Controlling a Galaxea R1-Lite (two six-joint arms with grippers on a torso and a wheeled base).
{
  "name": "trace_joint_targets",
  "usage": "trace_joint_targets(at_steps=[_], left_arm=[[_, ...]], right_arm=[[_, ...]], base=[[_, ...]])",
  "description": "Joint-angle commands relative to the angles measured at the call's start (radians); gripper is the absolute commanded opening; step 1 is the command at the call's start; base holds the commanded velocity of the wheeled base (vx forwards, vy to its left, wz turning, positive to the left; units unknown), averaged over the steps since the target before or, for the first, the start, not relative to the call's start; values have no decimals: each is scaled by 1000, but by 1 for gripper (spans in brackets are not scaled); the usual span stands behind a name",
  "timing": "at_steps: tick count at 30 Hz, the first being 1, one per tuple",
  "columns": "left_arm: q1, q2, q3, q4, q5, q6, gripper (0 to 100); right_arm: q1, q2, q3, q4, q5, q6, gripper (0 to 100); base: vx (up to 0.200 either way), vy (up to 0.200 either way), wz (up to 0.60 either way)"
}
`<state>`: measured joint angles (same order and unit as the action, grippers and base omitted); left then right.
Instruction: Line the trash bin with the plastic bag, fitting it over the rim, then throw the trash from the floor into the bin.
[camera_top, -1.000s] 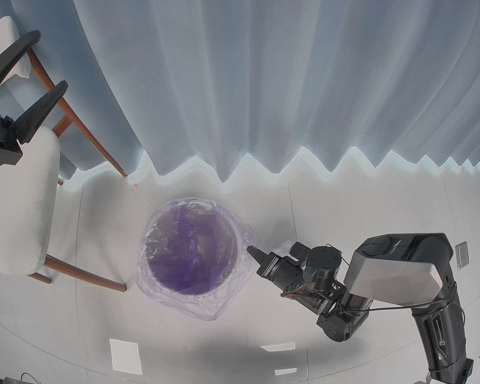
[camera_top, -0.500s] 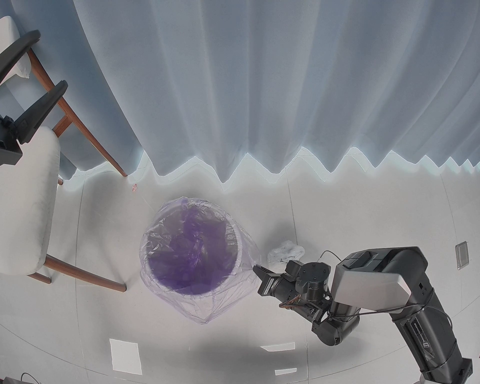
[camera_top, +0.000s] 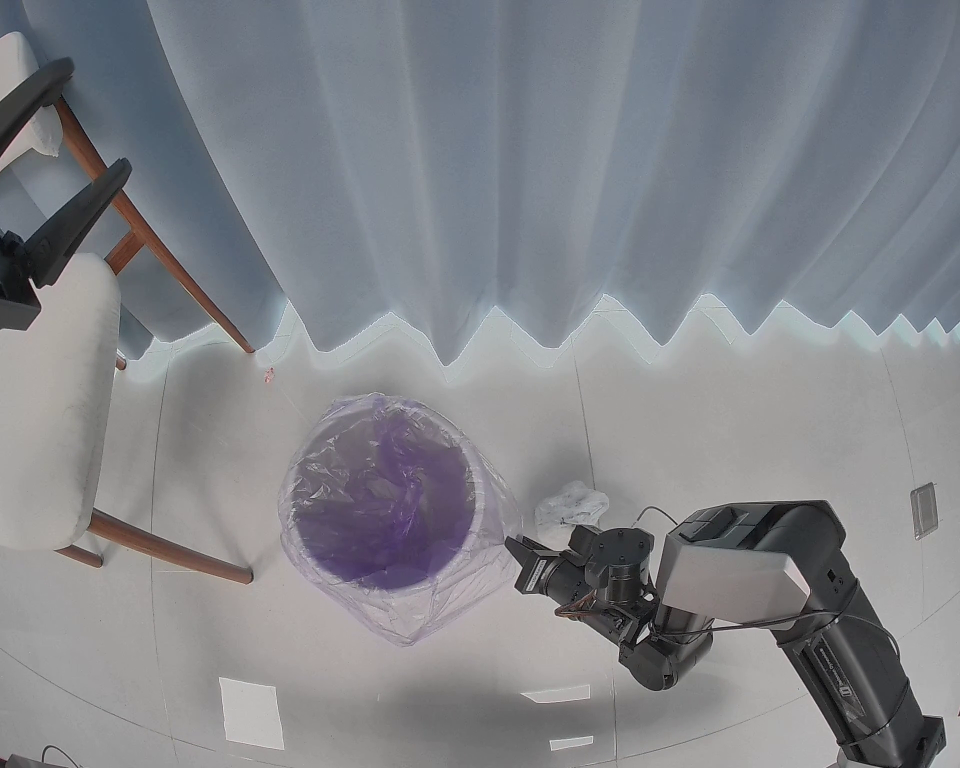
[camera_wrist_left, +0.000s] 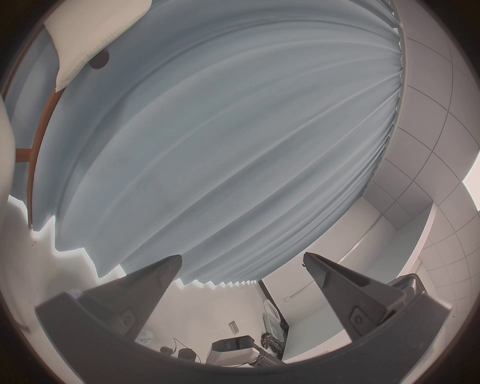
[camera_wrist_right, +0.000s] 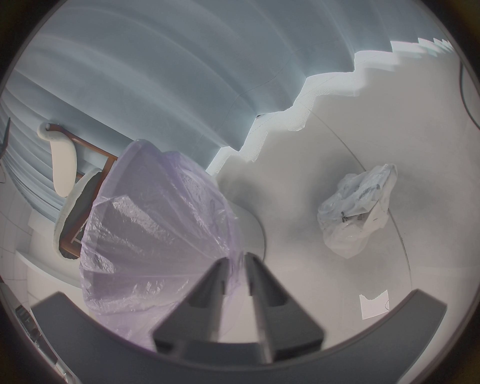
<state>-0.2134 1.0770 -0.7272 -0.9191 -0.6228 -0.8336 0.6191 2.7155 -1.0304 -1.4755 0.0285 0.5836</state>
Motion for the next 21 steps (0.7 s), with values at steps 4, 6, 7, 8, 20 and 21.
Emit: trace_joint_targets(at_steps=[4,6,7,8,20,21], left_arm=[[-15,-12,2,0,0,-1,100],[-15,-14,8,-1,0,1,100],[-15,-14,9,-1,0,-1,100],[-17,-20,14,-1,0,1,100],[-60,-20,35,-4,0,1,100],[-58,-20,35,-7,0,1,100]], right_arm=[[-2,-154,115,-26,2,81,100],[-15,-218,187,-26,8,81,100],[-16,-221,191,-25,8,81,100],[-29,-269,236,-25,10,81,100],[-180,-410,423,-17,65,38,100],[-200,-398,417,-14,65,13,100]], base=[[0,0,0],[0,0,0],[0,0,0],[0,0,0],[0,0,0],[0,0,0]])
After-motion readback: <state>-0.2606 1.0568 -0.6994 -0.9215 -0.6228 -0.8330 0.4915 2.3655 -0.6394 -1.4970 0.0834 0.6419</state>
